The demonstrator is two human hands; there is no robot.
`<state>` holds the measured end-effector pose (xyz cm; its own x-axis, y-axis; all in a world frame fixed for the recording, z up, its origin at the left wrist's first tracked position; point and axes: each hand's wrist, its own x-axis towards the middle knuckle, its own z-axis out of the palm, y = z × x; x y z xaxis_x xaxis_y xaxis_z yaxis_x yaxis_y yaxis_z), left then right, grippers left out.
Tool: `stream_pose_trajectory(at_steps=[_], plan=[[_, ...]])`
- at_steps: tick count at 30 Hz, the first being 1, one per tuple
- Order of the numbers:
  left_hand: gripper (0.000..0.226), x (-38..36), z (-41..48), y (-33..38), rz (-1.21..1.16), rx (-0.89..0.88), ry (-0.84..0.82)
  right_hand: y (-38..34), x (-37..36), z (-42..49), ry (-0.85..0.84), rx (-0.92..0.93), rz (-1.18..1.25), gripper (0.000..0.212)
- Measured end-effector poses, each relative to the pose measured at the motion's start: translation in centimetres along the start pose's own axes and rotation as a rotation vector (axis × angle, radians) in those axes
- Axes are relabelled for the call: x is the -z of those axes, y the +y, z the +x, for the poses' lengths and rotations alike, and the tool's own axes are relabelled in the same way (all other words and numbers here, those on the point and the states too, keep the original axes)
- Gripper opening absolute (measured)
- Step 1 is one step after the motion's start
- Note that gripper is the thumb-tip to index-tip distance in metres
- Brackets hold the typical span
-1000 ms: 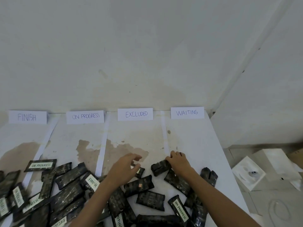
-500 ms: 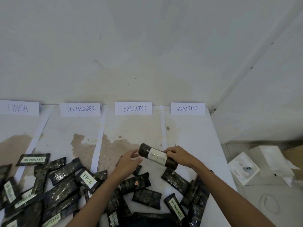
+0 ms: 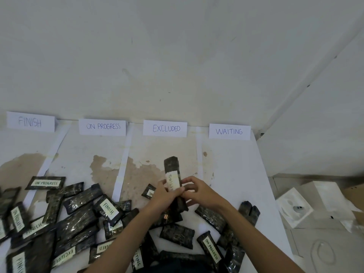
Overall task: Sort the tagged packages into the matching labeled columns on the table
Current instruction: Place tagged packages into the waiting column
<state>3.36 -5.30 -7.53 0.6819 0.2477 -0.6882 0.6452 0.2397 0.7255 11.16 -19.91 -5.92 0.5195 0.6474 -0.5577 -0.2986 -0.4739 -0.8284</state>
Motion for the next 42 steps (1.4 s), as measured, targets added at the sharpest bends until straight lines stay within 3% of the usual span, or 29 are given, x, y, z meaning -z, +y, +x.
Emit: stream_pose_trajectory(at_steps=[4,9,12,15,19,23,30,36,42], plan=[[0.054,0.2,-0.4,1.0,0.371,-0.273,0.054,-0.7,-0.4,0.2,0.07,0.066,-0.32,0.06],[0.064,1.3,0.9,3.8,0.804,-0.456,0.076,-1.6,2.1,0.2,0.479,0.417,-0.81,0.093],[0.064,0.8,2.5,6.0,1.062,-0.565,0.079,-1.9,3.9,0.6,0.48,0.52,-1.149,0.092],[0.055,-0.7,4.1,8.0,1.239,-0.677,0.038,-1.7,5.4,1.5,0.5,0.6,-1.326,0.08],[0.051,-3.4,6.5,9.7,1.394,-0.772,0.001,-2.0,8.0,2.6,0.541,0.604,-1.327,0.061],[0.058,-5.6,9.7,10.5,1.296,-0.821,0.011,-1.6,12.0,4.2,0.583,0.488,-1.27,0.057],[0.062,-7.0,15.7,11.6,1.205,-0.617,0.018,0.2,19.6,8.6,0.583,0.185,-1.145,0.049],[0.065,-7.0,20.2,11.2,1.223,-0.488,-0.022,1.2,22.1,13.2,0.545,0.136,-1.084,0.05],[0.07,-7.4,22.5,10.2,1.273,-0.572,0.049,2.7,23.0,14.9,0.587,0.137,-1.04,0.053]])
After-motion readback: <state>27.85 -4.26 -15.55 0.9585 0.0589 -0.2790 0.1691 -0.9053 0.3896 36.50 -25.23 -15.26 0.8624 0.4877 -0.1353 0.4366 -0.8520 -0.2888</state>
